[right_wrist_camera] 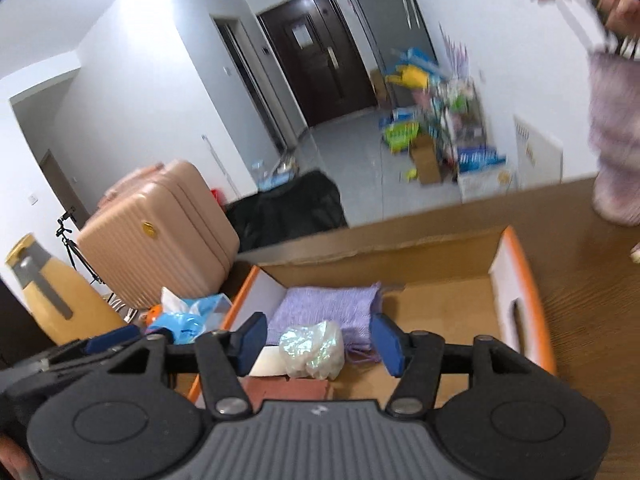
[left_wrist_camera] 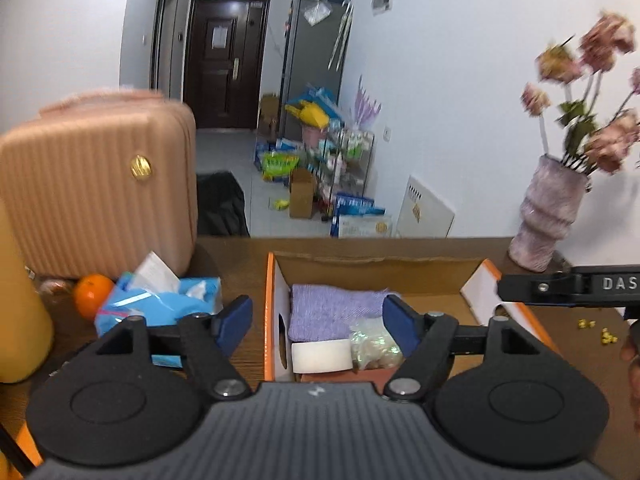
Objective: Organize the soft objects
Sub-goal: 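Withdraw both tools from the box, then reach both open tools down to the lilac fuzzy knit bundle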
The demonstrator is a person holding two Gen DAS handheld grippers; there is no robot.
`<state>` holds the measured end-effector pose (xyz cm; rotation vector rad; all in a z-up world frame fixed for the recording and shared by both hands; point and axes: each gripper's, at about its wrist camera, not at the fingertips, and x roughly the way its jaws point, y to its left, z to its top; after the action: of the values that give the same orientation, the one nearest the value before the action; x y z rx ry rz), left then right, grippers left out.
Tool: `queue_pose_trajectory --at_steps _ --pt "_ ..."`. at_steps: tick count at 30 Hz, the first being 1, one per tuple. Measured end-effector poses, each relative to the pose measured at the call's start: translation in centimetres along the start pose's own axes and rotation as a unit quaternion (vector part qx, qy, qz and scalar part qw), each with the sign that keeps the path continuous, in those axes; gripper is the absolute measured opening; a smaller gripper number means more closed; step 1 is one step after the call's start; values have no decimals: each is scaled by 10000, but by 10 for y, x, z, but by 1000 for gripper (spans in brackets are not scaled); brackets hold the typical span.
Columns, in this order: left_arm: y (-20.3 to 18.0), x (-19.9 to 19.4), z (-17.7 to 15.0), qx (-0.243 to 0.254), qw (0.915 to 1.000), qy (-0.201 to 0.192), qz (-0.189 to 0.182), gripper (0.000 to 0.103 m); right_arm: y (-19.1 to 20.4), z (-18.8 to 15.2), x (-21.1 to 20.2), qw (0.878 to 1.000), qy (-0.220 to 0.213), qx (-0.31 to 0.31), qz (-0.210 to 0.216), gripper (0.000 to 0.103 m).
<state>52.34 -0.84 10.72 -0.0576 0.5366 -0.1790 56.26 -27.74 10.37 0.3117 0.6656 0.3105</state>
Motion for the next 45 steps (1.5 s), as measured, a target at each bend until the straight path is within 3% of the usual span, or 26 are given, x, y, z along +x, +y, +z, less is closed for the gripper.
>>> queue_pose_trajectory --at_steps 4,6,8,13,19,26,30,33,38,45 --pt "-12 -47 -9 216 9992 -335 84 86 9 -10 -56 9984 -334 -378 -262 64" --pt "-19 -68 -20 436 9978 -456 216 87 16 -19 -83 9945 -671 -685 -427 76" --pt "-24 -89 -34 578 9958 -608 361 90 24 -33 -110 9874 -1071 -1051 -511 82" --pt "-35 -143 -74 657 9913 -1034 478 96 40 -78 -165 9693 -1662 -1682 -675 82" --pt "-50 -206 -139 906 9847 -1420 436 101 47 -151 -215 9578 -1981 -1965 -695 83" --pt "-61 -260 -218 973 9831 -1489 424 102 52 -258 -248 9549 -2161 -1957 -562 85" --pt "-57 -271 -255 781 9899 -1112 397 102 54 -317 -254 9549 -1979 -2147 -535 85" --pt "-51 -268 -269 639 9939 -837 332 102 58 -344 -253 9614 -1710 -2098 -491 85" --pt "-41 -261 -268 464 9948 -780 465 102 70 -350 -244 9591 -1561 -2288 -587 85" --pt "-24 -233 -257 381 9961 -603 522 101 71 -329 -215 9708 -1244 -2012 -395 83"
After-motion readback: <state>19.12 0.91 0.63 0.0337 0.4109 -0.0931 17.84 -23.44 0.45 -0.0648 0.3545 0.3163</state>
